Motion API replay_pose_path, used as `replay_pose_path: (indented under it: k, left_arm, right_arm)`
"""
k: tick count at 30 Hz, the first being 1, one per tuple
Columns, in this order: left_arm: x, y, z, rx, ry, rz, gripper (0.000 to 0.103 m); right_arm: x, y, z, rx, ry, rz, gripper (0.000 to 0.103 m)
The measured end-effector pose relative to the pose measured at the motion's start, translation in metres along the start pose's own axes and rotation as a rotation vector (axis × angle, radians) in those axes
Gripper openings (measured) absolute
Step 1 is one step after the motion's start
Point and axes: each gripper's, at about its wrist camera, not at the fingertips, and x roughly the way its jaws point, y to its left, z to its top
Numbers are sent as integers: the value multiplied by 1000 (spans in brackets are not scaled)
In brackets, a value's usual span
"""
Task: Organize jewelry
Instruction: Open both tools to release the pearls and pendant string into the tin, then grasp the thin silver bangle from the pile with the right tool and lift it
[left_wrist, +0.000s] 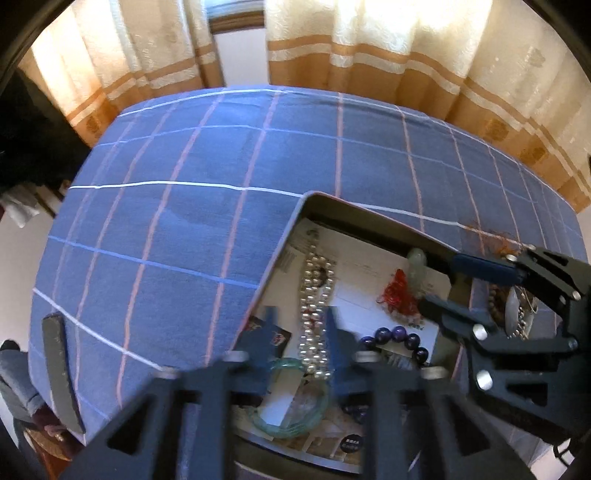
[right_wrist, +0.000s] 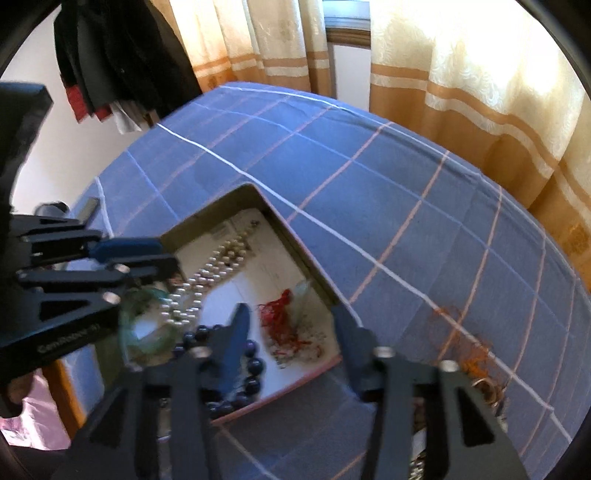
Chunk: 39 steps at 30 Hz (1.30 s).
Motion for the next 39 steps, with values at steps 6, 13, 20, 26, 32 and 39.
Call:
replay_pose_path:
  k: [6, 13, 20, 26, 32, 39]
  left_arm:
    - [-16, 9, -4, -49, -14, 11, 68]
    - [-24, -5, -17, -53, -6, -9, 68]
    - [-23, -40, -20, -37, 1, -29, 68]
    - [-22, -69, -22, -6, 6, -44, 68]
    - [-20, -88, -32, 9, 21, -35, 68]
    - [-17, -96, -40, -7, 43, -25, 68]
  right_arm:
    - [-25, -3, -10, 28, -36, -19, 59]
    - [-69, -46, -55, 158, -68, -97, 61]
    - [-77, -96, -90, 288, -24, -175, 61]
    - [-71, -106, -81, 270, -63, -132, 79]
    - [-45, -114, -77, 248, -21, -100, 82]
    - [-27, -118, -75, 230, -2, -39, 65]
